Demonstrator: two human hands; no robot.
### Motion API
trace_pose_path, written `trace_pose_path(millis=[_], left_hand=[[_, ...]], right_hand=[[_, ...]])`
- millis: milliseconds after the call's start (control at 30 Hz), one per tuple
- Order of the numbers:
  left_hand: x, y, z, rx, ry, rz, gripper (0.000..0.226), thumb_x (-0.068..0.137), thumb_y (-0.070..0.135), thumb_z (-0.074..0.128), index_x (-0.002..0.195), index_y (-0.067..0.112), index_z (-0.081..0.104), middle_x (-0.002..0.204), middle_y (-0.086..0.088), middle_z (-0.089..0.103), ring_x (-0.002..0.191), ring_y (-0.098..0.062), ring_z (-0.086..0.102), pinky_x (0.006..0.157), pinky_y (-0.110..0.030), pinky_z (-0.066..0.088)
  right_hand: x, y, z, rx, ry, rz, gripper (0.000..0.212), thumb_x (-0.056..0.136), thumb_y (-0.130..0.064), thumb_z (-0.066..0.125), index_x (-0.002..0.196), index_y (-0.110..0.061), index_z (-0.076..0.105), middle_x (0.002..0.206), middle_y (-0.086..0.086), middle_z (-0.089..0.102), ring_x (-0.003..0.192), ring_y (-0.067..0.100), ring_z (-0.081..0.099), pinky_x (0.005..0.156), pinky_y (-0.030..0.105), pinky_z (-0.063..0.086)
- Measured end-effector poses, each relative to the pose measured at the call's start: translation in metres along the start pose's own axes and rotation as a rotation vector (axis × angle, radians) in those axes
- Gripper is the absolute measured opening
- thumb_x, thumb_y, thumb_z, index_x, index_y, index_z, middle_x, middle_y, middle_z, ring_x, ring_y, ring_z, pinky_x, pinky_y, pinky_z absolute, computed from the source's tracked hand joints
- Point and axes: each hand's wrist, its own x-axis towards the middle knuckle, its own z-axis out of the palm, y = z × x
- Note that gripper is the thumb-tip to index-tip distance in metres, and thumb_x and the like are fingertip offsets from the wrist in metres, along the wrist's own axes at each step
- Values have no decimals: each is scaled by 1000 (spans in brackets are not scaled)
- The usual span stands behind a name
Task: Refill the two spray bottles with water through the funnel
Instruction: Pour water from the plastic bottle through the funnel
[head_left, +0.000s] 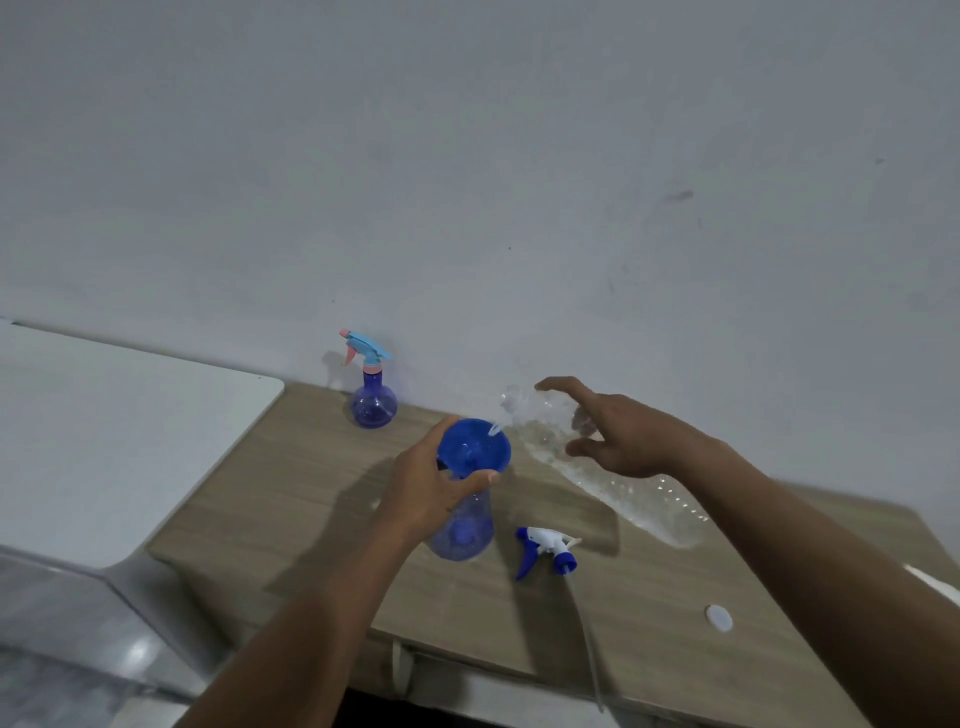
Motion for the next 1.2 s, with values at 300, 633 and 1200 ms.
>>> trace_pose_path(millis=[300,633,1200], left_hand=[[-3,1,2,-20,31,-39,73,58,56,82,125,40,58,113,16,69,105,-7,65,92,-40,57],[-4,9,0,-6,9,-69,64,73,35,87,127,38,54,112,16,66,104,-6,63,84,-20,52],[3,-30,-3,-65,-74,-268,115,37,54,97,136,23,50,125,3,61,116,-20,60,92,-38,54]], right_hand=[[21,40,22,253,376,76,74,93,-25,71,144,-38,19,108,5,59,99,19,61,94,37,50],[24,39,52,502,486,275,84,92,-21,72,148,-33,10,126,12,56,125,24,56,102,43,50],[-7,-94,66,287,793,205,77,73,3,58,144,-18,38,136,1,43,125,21,48,86,30,49]])
